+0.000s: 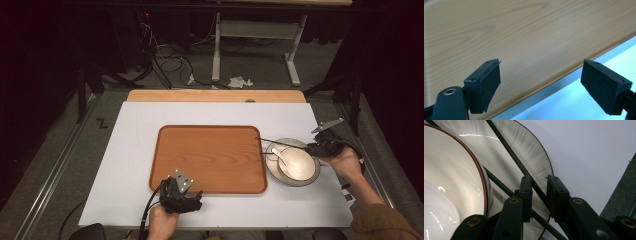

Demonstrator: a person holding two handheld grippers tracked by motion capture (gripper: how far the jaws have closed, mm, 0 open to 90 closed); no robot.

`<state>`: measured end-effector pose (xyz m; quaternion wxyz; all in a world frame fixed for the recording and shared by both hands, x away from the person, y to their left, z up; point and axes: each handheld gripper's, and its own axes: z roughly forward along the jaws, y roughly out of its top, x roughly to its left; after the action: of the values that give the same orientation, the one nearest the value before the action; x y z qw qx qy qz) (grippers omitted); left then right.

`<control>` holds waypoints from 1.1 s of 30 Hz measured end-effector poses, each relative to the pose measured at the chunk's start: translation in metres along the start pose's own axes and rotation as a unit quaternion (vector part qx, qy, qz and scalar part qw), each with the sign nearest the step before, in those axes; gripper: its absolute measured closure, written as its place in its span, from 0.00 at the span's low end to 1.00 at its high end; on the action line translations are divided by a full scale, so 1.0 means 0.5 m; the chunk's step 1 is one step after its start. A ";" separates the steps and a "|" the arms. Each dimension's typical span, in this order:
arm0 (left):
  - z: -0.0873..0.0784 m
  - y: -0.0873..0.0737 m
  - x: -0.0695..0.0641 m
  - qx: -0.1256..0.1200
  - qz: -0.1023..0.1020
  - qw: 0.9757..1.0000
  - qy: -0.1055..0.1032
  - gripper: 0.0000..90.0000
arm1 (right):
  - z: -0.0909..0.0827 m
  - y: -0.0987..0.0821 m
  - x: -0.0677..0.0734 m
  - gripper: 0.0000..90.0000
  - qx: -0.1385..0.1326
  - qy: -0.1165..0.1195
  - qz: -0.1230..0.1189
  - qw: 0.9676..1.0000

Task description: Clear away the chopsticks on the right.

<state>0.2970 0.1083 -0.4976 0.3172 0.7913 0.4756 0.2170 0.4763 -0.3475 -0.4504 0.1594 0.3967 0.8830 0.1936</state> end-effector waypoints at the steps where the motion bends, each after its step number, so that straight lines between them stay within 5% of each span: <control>1: 0.000 0.000 -0.001 0.000 0.001 1.000 0.000 0.18 | 0.002 0.000 -0.001 0.83 0.000 0.000 -0.002 1.000; 33: 0.000 0.000 -0.005 -0.002 0.011 1.000 0.001 0.18 | 0.016 0.005 0.014 0.96 -0.015 -0.024 -0.043 0.999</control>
<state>0.2957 0.1061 -0.4975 0.3155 0.7958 0.4667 0.2222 0.4771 -0.3389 -0.4570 0.1949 0.3603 0.8922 0.1904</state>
